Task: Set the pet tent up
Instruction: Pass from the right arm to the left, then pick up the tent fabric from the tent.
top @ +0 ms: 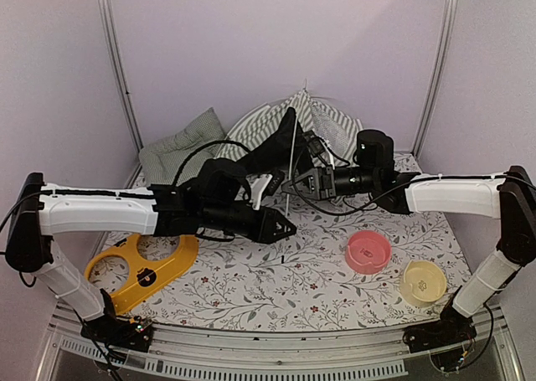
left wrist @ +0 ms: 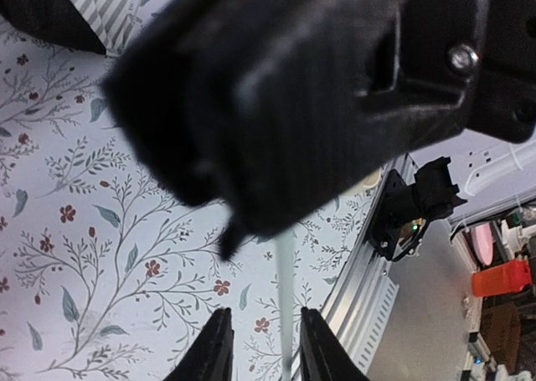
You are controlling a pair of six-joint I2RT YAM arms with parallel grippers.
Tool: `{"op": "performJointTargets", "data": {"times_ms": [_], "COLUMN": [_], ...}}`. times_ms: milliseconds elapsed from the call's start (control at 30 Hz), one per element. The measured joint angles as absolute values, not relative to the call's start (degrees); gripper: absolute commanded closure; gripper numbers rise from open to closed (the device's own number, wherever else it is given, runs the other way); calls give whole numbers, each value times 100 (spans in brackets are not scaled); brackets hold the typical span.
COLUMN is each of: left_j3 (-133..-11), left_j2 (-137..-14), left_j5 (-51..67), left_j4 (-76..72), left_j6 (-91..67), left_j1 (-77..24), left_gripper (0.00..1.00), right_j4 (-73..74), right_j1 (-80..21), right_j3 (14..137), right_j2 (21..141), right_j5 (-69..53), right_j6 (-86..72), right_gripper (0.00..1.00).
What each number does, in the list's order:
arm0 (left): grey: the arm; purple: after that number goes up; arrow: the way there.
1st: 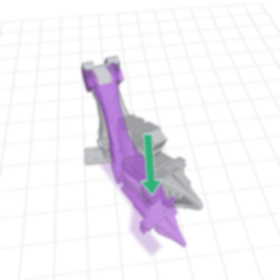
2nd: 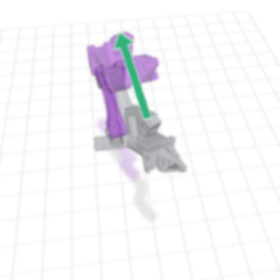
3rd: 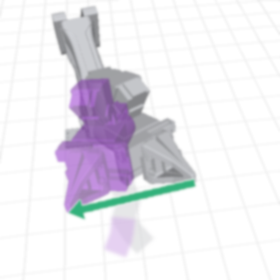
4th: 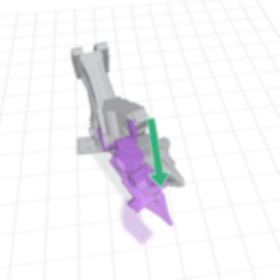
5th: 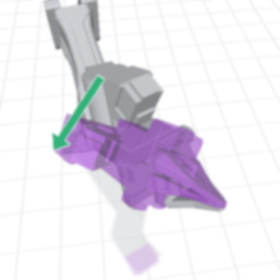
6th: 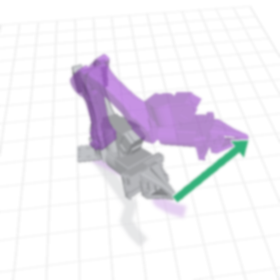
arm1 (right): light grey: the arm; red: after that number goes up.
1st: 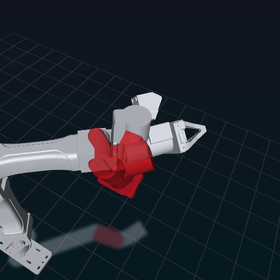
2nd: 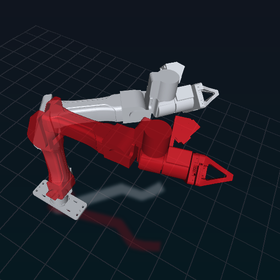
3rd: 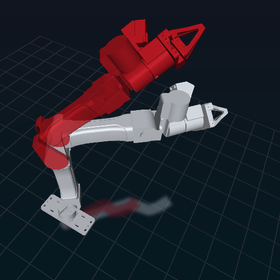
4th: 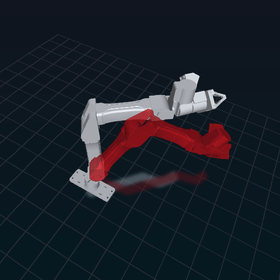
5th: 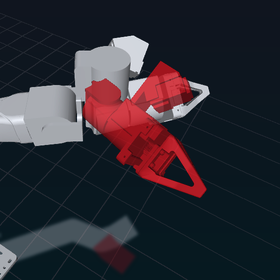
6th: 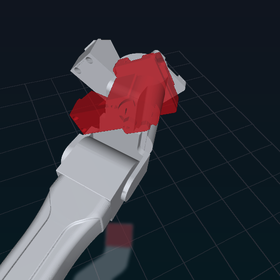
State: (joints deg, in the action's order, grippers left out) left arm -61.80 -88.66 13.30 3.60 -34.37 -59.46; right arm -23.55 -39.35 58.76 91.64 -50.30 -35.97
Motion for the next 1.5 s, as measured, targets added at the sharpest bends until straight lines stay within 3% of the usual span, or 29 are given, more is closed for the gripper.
{"op": "performJointTargets", "data": {"times_ms": [33,67,167,400,733,967,1233,1500], "left_j3": [-6189,-6193,-6204,-6195,-6084,-5955,-5942,-5913], "left_j2": [-8873,-8879,-8879,-8805,-8287,-8042,-7937,-7695], "left_j5": [1328,1323,1308,1085,895,875,904,834], "left_j4": [362,355,333,331,259,209,119,215], "left_j6": [-3426,-3422,-3426,-3402,-3395,-3365,-3260,-3256], "left_j1": [-5948,-5951,-5966,-6020,-6060,-6090,-6230,-6396], "left_gripper": [96,100,100,100,100,100,100,100], "right_j4": [-2355,-2355,-2353,-2239,-2053,-2668,-3129,-2945], "right_j1": [-3935,-3935,-3933,-3887,-3229,-2436,-2276,-2228], "right_j3": [5876,5876,5876,5878,5522,5260,7478,10217], "right_j2": [9164,9164,9164,9144,7920,7878,10156,12213], "right_j5": [-5033,-5030,-5000,-4823,-3953,-2823,-1879,-1212], "right_j6": [-3597,-3597,-3575,-3321,-2467,-2418,-2322,-2228], "right_gripper": [100,100,100,54,15,12,19,46]}}
